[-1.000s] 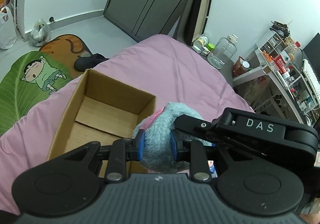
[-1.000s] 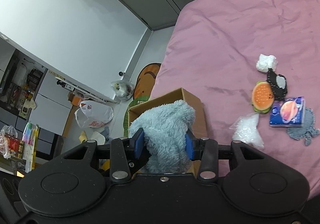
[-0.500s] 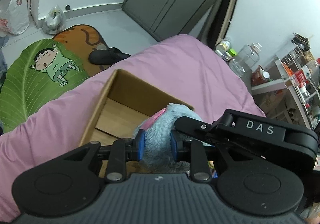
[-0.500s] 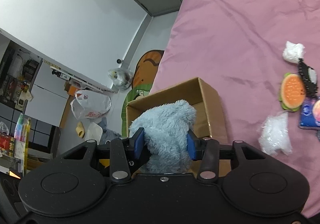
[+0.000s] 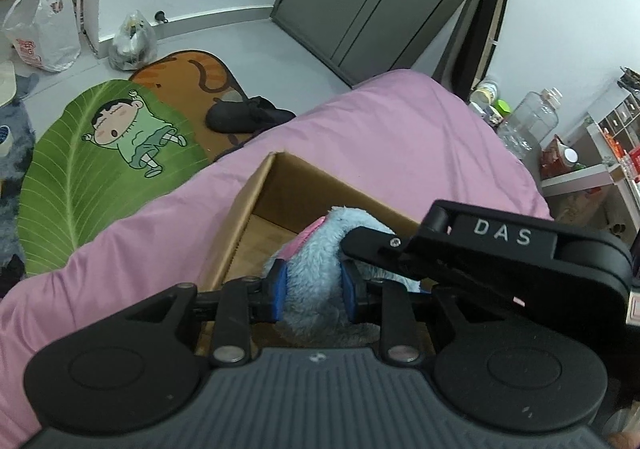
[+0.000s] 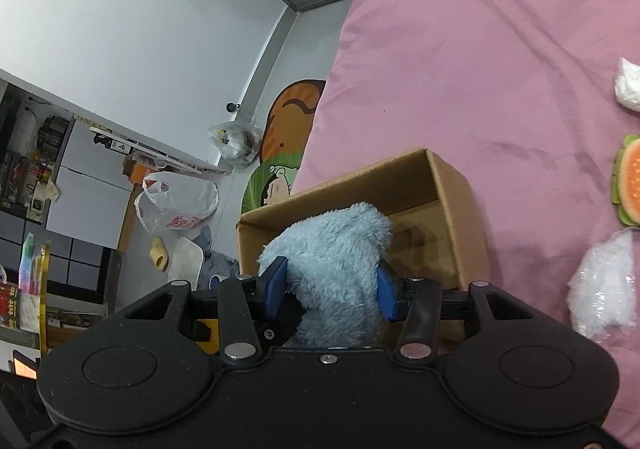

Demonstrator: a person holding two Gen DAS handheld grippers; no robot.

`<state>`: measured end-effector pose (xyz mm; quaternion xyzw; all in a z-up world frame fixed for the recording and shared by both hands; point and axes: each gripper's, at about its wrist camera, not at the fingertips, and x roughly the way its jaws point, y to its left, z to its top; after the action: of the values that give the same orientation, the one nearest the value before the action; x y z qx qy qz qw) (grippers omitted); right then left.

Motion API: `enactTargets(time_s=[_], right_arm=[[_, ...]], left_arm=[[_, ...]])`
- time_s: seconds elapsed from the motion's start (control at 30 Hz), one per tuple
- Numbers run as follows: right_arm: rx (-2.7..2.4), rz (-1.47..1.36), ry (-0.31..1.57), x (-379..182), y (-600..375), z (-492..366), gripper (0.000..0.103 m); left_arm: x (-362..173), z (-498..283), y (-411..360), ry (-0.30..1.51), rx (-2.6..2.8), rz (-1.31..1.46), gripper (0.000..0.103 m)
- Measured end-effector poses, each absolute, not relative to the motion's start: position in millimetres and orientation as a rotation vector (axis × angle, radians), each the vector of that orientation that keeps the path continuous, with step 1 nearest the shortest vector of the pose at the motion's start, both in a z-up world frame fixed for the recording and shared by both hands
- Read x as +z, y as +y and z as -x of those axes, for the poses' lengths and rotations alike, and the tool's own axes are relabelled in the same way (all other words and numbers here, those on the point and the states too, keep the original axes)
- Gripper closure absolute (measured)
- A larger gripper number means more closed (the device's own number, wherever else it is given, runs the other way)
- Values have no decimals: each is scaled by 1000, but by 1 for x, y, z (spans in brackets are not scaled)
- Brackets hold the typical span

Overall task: Organize soft objects
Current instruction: 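Lift the grey plush ball with the left gripper and carry it over the box, then open the left gripper to drop the plush ball into the cardboard box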

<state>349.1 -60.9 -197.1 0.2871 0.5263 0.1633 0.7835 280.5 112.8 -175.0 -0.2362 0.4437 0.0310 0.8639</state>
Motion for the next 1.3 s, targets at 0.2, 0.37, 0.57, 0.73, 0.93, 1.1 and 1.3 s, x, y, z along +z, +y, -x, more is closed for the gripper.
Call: enactTargets(time_s=[0.2, 0.37, 0.57, 0.73, 0.93, 1.1, 1.3], right_arm=[[424, -675, 1137, -196, -62, -351, 31], [429, -691, 1136, -196, -64, -350, 31], [423, -697, 1126, -187, -69, -345, 31], [412, -695, 1097, -175, -79, -338, 31], [384, -687, 1067, -164, -99, -326, 30], [352, -664, 1030, -150, -120, -312, 23], [327, -614, 1006, -132, -141, -294, 11]], left_arm=[[-169, -279, 117, 909, 79, 501, 74], [-169, -278, 118, 923, 91, 515, 73], [-162, -270, 116, 917, 101, 510, 71], [-153, -261, 117, 912, 119, 511, 69], [-140, -252, 108, 914, 120, 484, 59], [-127, -242, 98, 913, 128, 457, 36], [-109, -228, 85, 909, 136, 424, 20]])
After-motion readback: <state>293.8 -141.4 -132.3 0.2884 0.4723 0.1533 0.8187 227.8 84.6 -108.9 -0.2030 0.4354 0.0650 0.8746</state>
